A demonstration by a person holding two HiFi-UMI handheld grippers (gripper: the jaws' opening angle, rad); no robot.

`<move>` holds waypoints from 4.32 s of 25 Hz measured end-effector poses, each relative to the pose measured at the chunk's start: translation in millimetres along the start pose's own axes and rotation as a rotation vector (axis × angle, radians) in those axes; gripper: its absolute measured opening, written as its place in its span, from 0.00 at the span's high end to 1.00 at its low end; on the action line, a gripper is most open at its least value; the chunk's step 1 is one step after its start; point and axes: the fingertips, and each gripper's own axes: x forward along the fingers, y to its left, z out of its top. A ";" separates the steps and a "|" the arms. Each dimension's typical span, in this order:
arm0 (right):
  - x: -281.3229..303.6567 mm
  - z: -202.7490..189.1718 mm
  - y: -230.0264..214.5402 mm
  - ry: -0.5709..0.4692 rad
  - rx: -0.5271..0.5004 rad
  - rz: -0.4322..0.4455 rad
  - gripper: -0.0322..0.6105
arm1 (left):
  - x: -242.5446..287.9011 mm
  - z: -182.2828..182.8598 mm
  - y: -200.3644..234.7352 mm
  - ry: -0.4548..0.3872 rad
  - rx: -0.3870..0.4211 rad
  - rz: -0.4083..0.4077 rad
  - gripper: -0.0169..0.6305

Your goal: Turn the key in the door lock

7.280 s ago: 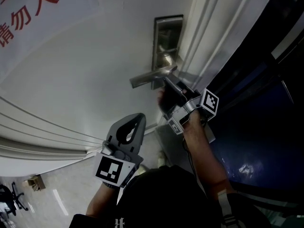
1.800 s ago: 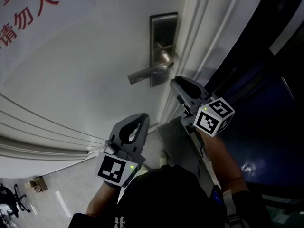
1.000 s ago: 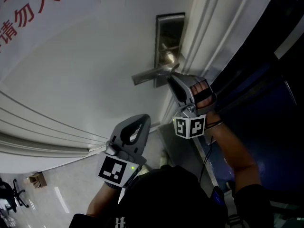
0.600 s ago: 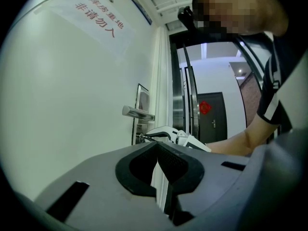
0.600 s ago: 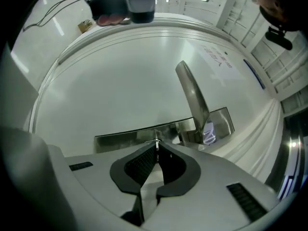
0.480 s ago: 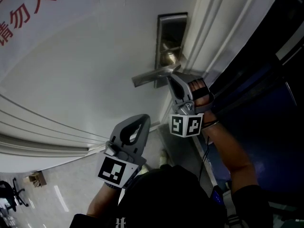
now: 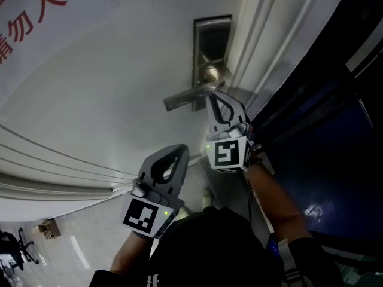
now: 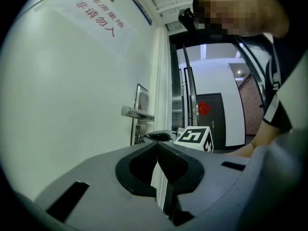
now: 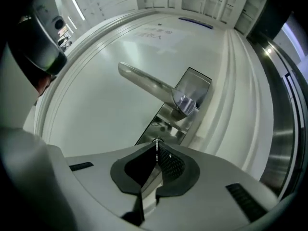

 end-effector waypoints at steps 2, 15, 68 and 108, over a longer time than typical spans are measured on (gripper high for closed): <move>-0.1 -1.5 -0.6 0.006 0.096 0.003 0.92 | -0.5 0.1 -0.6 -0.001 0.002 -0.002 0.96; 0.3 -14.5 -7.9 0.016 0.975 0.082 0.92 | -4.8 2.1 -3.7 -0.005 0.019 -0.005 0.96; -12.9 -29.0 -6.4 -0.178 2.227 0.389 0.91 | 6.0 -2.5 -7.8 0.001 -0.010 -0.024 0.96; -56.2 22.9 15.2 -0.092 0.766 0.317 0.93 | 51.3 4.6 8.6 -0.018 -0.016 0.072 0.96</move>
